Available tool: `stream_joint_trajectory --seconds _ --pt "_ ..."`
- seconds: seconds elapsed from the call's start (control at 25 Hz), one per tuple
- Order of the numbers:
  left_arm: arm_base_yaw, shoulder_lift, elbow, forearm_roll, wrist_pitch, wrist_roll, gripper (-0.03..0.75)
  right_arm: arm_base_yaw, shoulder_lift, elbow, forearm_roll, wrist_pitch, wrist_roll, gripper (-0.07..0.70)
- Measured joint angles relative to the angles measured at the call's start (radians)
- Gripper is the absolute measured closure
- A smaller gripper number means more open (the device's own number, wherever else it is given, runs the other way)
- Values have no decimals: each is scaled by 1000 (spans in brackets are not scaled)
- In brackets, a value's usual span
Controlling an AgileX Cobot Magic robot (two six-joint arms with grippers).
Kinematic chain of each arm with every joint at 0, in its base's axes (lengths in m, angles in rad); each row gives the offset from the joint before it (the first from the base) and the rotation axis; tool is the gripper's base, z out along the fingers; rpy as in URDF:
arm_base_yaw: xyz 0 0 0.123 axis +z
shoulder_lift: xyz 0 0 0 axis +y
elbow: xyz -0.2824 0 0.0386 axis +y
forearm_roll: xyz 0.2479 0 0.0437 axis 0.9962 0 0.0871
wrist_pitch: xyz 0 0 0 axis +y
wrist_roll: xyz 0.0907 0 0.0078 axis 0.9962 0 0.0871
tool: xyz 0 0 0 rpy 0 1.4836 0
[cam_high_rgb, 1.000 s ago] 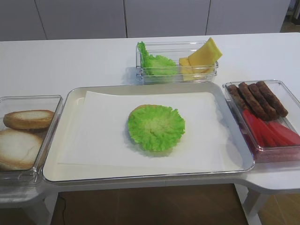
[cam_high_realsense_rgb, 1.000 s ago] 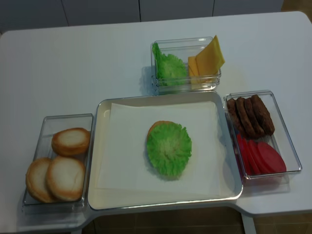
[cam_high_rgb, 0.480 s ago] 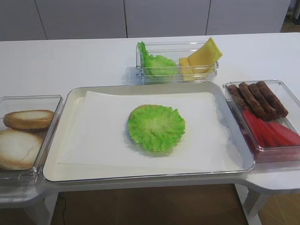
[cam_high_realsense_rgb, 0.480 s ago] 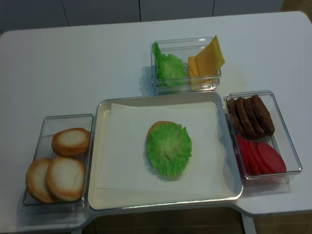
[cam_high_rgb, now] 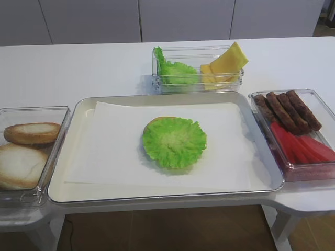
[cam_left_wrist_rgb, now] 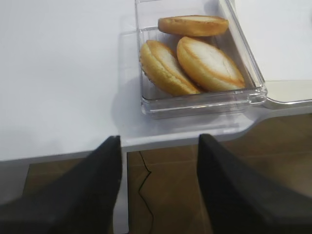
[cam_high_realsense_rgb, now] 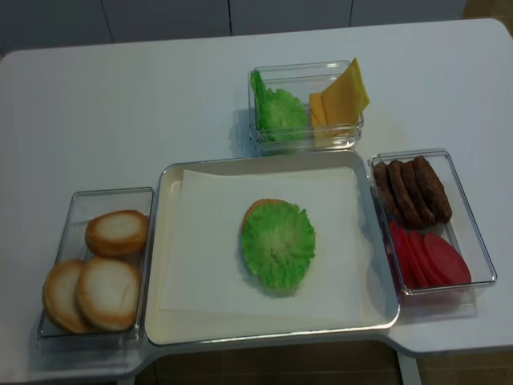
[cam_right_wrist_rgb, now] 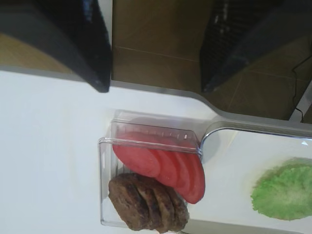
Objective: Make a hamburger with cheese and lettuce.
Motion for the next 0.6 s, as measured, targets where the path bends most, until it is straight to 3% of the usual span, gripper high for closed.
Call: stream_joint_trajectory --seconds 0.6 --pt "0 0 0 0 0 0 344 0 -8 0 0 0 0 186"
